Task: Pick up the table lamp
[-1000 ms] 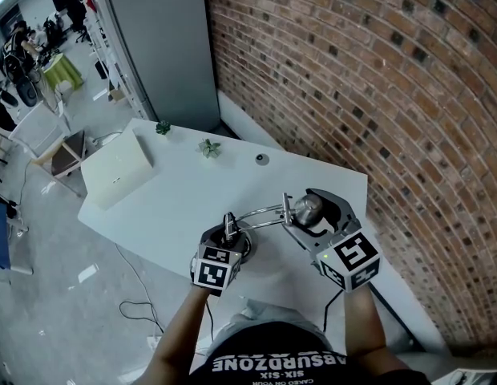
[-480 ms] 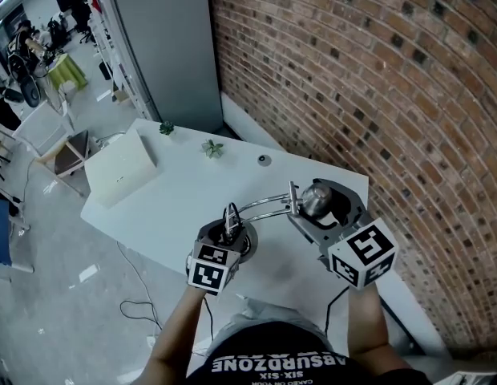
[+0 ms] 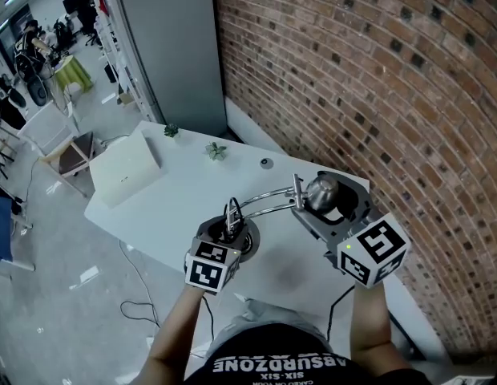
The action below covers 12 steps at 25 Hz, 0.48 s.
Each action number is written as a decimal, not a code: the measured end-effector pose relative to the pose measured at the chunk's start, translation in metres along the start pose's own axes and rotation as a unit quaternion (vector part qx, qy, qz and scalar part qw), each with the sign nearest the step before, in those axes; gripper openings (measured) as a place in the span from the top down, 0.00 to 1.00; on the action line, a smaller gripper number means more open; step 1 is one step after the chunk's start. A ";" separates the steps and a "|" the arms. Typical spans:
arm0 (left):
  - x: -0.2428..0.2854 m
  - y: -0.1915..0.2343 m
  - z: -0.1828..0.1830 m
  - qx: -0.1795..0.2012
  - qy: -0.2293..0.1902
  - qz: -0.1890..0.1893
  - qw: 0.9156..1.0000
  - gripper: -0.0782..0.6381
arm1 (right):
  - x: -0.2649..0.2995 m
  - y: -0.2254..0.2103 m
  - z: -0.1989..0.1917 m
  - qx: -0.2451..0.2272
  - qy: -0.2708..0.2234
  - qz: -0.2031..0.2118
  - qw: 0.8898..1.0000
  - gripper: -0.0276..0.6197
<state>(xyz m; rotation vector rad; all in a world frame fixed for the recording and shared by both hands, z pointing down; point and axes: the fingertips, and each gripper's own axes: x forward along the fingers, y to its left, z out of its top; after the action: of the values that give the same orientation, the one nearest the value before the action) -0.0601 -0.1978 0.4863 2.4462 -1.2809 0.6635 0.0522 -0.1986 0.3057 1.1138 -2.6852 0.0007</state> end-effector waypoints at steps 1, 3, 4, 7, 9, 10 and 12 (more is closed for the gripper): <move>-0.002 -0.001 0.002 0.001 -0.001 0.000 1.000 0.65 | -0.001 0.001 0.003 -0.002 -0.004 0.002 1.000 0.50; -0.006 -0.002 0.005 0.004 -0.004 0.001 1.000 0.65 | -0.004 0.002 0.007 -0.002 -0.009 0.003 1.000 0.50; -0.008 -0.002 0.006 0.005 -0.006 0.002 1.000 0.66 | -0.005 0.002 0.009 -0.001 -0.012 0.003 1.000 0.50; -0.013 -0.003 0.010 0.007 -0.010 0.004 1.000 0.66 | -0.007 0.003 0.014 0.000 -0.021 0.004 1.000 0.50; -0.016 -0.003 0.012 0.008 -0.013 0.006 1.000 0.66 | -0.008 0.004 0.016 0.000 -0.026 0.006 1.000 0.50; -0.017 -0.003 0.012 0.008 -0.013 0.006 1.000 0.66 | -0.008 0.005 0.017 -0.001 -0.028 0.006 1.000 0.50; -0.019 -0.003 0.013 0.009 -0.012 0.006 1.000 0.66 | -0.008 0.006 0.019 -0.003 -0.030 0.007 1.000 0.50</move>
<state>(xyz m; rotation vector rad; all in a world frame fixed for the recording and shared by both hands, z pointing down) -0.0638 -0.1894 0.4656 2.4702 -1.3059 0.6523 0.0495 -0.1901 0.2860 1.1109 -2.7429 -0.0382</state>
